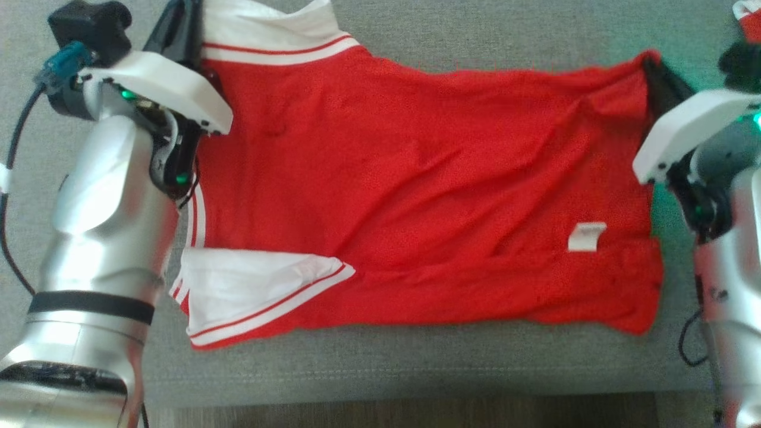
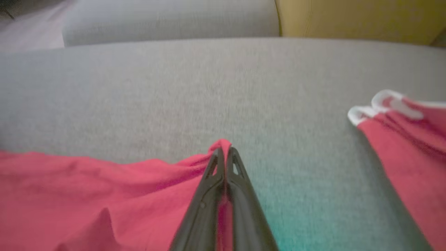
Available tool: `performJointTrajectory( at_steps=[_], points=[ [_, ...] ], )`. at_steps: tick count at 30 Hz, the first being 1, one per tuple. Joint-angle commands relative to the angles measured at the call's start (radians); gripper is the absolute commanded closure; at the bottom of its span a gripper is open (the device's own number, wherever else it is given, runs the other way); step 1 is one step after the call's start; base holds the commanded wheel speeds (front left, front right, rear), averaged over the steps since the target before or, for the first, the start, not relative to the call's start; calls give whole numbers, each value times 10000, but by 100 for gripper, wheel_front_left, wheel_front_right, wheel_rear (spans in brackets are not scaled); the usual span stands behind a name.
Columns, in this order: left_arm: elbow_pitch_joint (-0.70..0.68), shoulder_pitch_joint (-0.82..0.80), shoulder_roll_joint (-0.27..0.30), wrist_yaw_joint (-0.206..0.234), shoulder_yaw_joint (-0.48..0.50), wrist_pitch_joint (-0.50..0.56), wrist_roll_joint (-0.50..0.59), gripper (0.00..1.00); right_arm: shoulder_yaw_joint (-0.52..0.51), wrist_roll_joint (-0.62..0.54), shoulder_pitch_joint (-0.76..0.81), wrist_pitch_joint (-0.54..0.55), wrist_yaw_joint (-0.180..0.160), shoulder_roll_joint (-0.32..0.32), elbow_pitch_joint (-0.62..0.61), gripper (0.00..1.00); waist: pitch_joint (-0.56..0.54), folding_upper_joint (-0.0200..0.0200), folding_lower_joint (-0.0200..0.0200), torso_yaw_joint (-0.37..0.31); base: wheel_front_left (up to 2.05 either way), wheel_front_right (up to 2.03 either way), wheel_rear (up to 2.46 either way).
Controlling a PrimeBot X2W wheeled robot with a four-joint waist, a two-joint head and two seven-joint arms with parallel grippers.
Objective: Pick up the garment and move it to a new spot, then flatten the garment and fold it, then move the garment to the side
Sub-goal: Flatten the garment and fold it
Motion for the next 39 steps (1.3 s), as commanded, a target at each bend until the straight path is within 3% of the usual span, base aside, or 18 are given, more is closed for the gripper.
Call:
performJointTrajectory(
  at_steps=[1, 11, 22, 28, 39],
  points=[
    [-482, -102, 393, 55, 407, -122, 94, 100, 86, 17, -411, -301, 65, -89, -359, 100, -11, 0, 0, 9, 0, 0, 0],
    [-2150, 950, 250, 12, 1299, -123, 243, 100, 159, 518, -452, -1209, 65, 108, -44, 100, -247, 0, 0, 56, 0, 0, 0],
    [-5746, 4721, 426, -30, 1460, -35, -185, 100, 23, 1785, 1602, -650, 65, -39, -1923, 100, -512, 0, 0, 82, 0, 0, 0],
    [-7383, 6811, 535, 397, 1516, 587, -548, 100, -359, 1586, 3075, -178, 65, 113, -3205, 100, -539, 0, 0, 92, 0, 0, 0],
    [-8300, 8481, 602, 925, 1774, 1036, -990, 100, -1223, 1528, 4631, 154, 65, 915, -4117, 100, -699, 0, 0, 24, 0, 0, 0]
  ],
)
